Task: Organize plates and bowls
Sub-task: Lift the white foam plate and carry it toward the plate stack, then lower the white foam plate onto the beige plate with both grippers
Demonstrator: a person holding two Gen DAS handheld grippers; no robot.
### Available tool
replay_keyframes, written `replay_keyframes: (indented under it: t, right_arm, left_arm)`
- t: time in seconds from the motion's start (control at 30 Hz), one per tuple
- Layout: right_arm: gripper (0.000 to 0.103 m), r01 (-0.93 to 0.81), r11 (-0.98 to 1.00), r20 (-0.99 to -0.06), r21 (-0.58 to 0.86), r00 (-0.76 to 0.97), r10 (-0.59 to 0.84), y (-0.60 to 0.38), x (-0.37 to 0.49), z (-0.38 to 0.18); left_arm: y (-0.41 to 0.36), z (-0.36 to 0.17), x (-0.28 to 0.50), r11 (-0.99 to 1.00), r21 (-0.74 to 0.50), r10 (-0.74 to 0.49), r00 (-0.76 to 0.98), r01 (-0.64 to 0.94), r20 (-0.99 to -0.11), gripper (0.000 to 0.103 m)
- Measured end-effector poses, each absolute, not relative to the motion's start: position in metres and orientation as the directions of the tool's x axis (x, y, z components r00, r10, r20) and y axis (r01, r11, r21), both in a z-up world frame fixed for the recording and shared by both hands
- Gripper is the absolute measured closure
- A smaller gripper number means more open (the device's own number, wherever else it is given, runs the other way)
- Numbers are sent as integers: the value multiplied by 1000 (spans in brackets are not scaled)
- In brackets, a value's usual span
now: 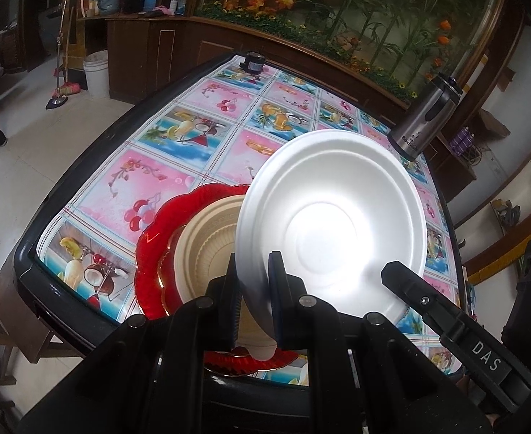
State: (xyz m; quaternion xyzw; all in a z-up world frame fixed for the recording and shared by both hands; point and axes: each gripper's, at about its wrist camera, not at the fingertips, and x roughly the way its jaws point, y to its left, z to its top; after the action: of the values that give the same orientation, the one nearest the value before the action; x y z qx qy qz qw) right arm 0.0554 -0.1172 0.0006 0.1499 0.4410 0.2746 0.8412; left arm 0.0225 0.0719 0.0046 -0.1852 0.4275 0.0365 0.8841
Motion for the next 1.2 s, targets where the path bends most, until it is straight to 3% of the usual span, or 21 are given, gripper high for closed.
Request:
replay_keyframes:
  t: [1.2]
  right_arm:
    - [94, -347, 813, -707, 468, 404, 580, -83, 58, -15]
  left_arm:
    - [97, -17, 20, 917, -306, -96, 601, -257, -793, 91]
